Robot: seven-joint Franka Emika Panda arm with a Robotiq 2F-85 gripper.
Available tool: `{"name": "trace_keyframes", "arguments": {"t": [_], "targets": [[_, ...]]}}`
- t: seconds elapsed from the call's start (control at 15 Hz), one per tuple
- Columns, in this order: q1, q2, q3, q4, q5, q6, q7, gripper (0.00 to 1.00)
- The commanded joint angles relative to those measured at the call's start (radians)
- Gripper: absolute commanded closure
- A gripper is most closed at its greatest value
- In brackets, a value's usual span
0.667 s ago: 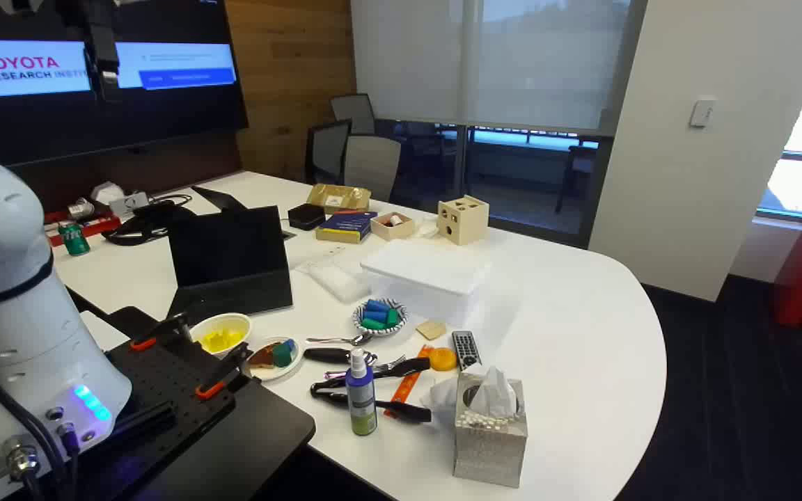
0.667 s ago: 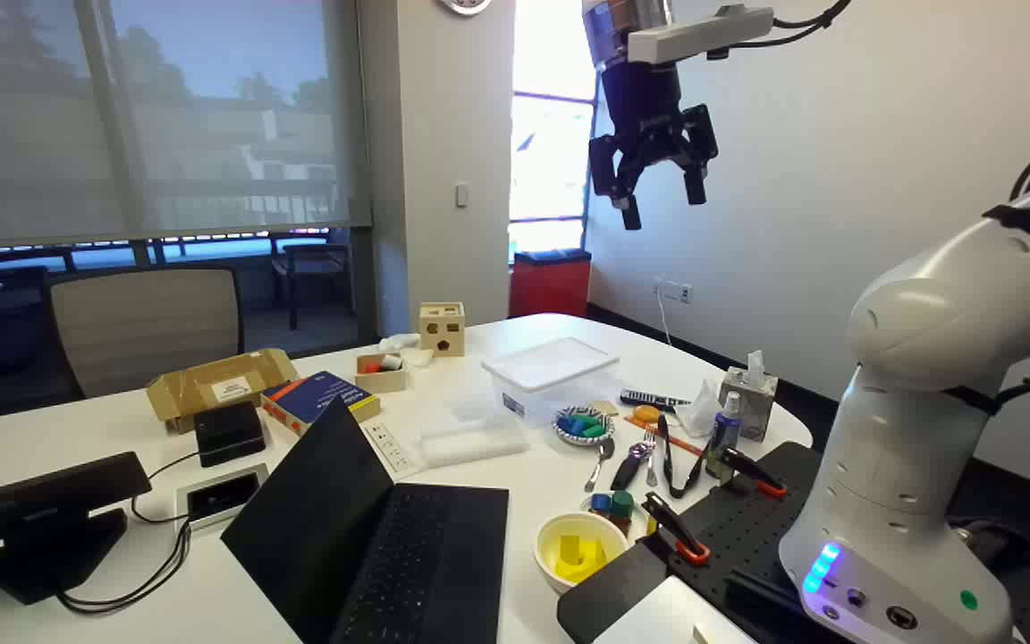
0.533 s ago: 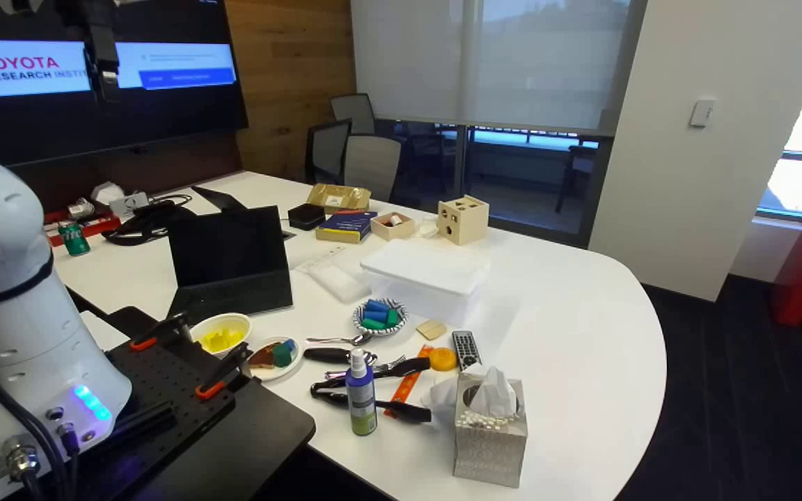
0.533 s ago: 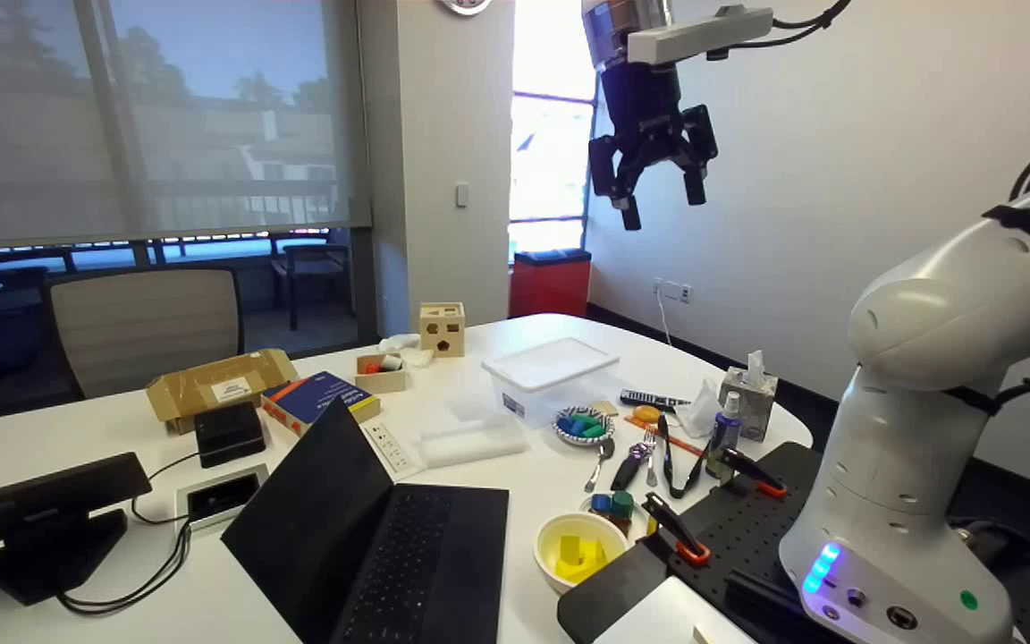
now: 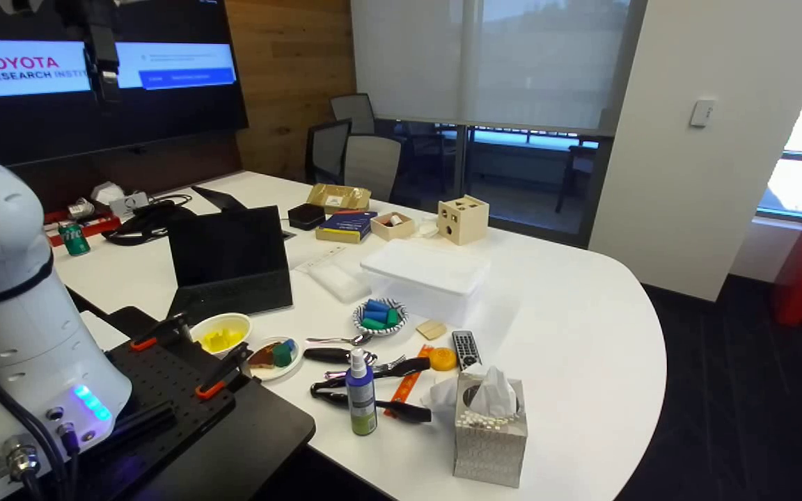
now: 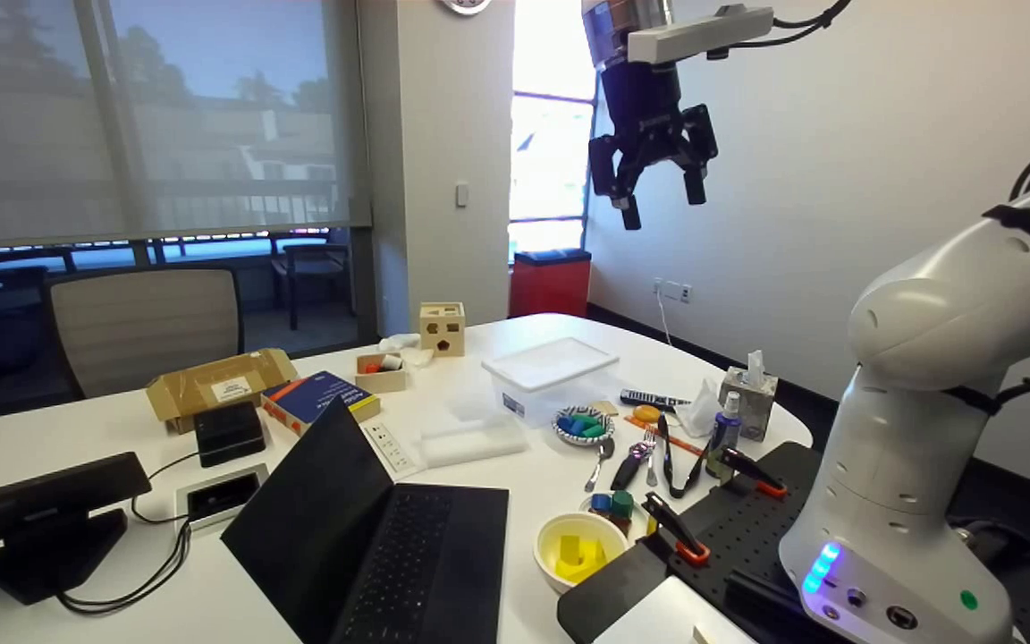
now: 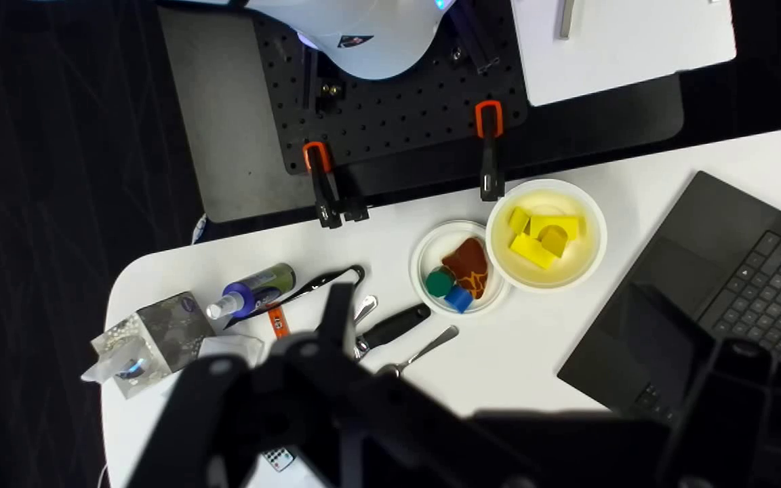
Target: Press a key on the laptop then close the laptop.
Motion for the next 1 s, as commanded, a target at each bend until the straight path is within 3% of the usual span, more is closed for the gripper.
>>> {"name": "trace_keyframes", "arguments": {"t": [0.0, 0.47, 0.8, 0.93], "targets": [[0.011, 0.004, -0.008, 0.001, -0.004, -0.001, 0.006, 0.00], [0.011, 0.004, -0.008, 0.001, -0.004, -0.001, 0.006, 0.00], [0.042, 0.299, 0.031, 0.025, -0.035, 0.302, -0.148, 0.00], [0.013, 0.427, 0.076, 0.044, -0.022, 0.396, -0.218, 0.00]]}}
